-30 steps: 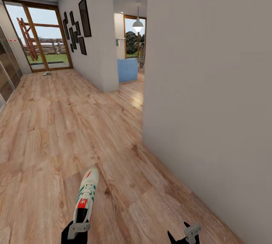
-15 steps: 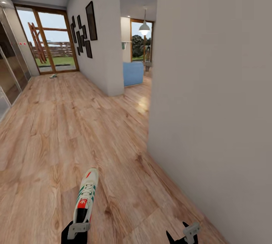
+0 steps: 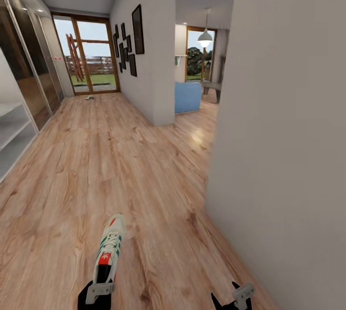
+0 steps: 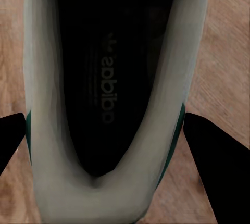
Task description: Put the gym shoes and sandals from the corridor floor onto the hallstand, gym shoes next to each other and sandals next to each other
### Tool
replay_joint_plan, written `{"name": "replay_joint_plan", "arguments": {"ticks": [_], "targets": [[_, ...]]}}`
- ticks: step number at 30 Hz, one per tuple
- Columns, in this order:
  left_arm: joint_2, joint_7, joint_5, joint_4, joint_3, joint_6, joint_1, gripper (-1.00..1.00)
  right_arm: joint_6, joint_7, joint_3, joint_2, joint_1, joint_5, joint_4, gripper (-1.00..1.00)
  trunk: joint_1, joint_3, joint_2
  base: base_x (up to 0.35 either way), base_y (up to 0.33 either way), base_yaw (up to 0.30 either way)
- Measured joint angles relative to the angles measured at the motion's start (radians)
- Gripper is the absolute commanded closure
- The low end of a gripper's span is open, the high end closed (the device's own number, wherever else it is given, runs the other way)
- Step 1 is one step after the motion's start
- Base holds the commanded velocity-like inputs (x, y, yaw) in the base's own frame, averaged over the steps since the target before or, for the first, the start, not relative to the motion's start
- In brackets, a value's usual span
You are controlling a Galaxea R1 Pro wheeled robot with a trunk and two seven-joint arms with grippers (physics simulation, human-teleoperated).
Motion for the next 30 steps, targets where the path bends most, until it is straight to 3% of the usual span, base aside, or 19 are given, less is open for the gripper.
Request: {"name": "replay_joint_plan", "arguments": {"ticks": [30], "targets": [[-0.001, 0.000, 0.000, 0.001, 0.001, -0.001, 0.000, 1.00, 0.000, 0.000, -0.002, -0.006, 0.000, 0.000, 0.000, -1.00, 0.000, 0.028, 0.000, 0.333, 0.000, 0.232]]}}
